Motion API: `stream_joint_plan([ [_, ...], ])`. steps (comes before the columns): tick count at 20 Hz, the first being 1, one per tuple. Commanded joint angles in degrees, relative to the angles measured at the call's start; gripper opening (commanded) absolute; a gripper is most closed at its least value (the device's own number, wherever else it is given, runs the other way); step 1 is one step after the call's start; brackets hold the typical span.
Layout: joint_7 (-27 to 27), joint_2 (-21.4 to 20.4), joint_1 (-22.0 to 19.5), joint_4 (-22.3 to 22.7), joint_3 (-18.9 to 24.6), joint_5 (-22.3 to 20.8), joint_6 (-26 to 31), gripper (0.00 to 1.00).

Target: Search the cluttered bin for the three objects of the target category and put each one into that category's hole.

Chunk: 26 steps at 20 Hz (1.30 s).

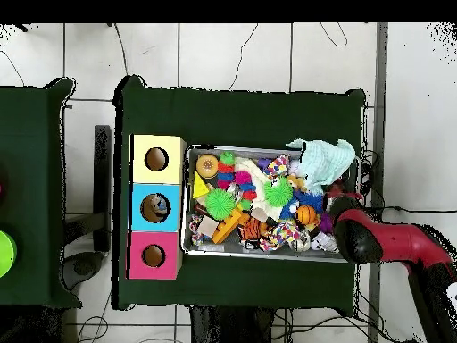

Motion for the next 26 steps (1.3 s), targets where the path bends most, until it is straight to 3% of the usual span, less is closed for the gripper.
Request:
stream_joint_plan([
  [1,-18.25,12.11,-5.67,9.60,15.83,4.95,10.91,1.00],
  [4,-14.66,9.69,-2.61,8.98,12.87,3.92,10.65,1.00],
  [13,-12.80,8.66,-1.45,9.67,11.37,5.49,13.63,1.00],
  [20,-9.76,3.15,0.35,11.81,9.72,6.35,14.75,1.00],
  [26,-7.79,2.32,0.77,12.74,8.48,6.88,14.91,1.00],
])
